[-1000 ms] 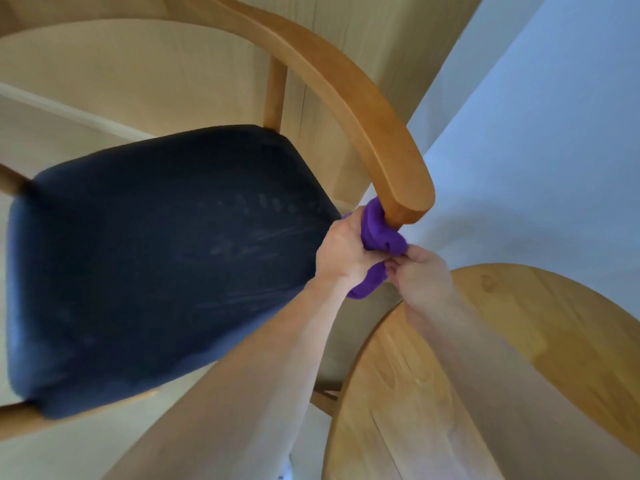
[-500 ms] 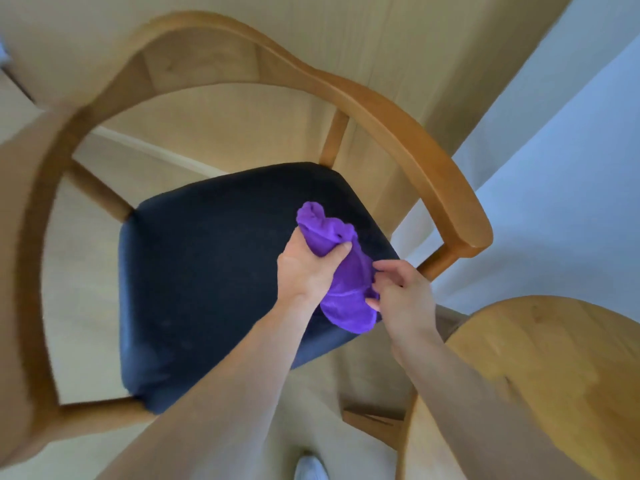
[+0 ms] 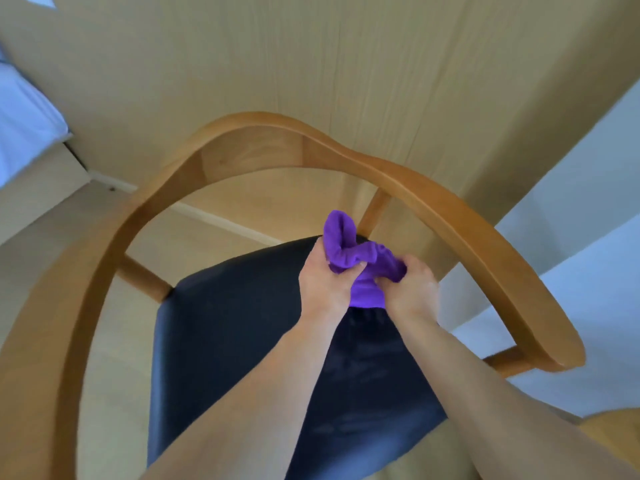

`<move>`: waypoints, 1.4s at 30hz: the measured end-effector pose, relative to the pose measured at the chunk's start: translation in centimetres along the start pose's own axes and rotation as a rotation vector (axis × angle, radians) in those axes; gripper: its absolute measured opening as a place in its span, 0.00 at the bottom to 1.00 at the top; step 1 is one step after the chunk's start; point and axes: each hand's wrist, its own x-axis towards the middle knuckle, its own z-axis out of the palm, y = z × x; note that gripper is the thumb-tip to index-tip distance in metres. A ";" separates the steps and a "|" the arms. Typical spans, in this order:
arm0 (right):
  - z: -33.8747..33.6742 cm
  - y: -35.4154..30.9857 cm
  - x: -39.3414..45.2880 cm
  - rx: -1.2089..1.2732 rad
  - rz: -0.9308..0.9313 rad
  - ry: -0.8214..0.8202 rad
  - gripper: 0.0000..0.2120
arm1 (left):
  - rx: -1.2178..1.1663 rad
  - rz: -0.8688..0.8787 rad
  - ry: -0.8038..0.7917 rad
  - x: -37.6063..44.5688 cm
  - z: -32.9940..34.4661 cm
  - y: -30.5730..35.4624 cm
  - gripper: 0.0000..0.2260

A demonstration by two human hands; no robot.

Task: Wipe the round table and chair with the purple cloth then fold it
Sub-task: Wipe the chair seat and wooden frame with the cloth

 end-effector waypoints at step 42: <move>11.2 -1.6 5.0 0.484 -0.127 -0.403 0.19 | -0.261 -0.080 0.350 2.4 -1.5 -4.0 0.23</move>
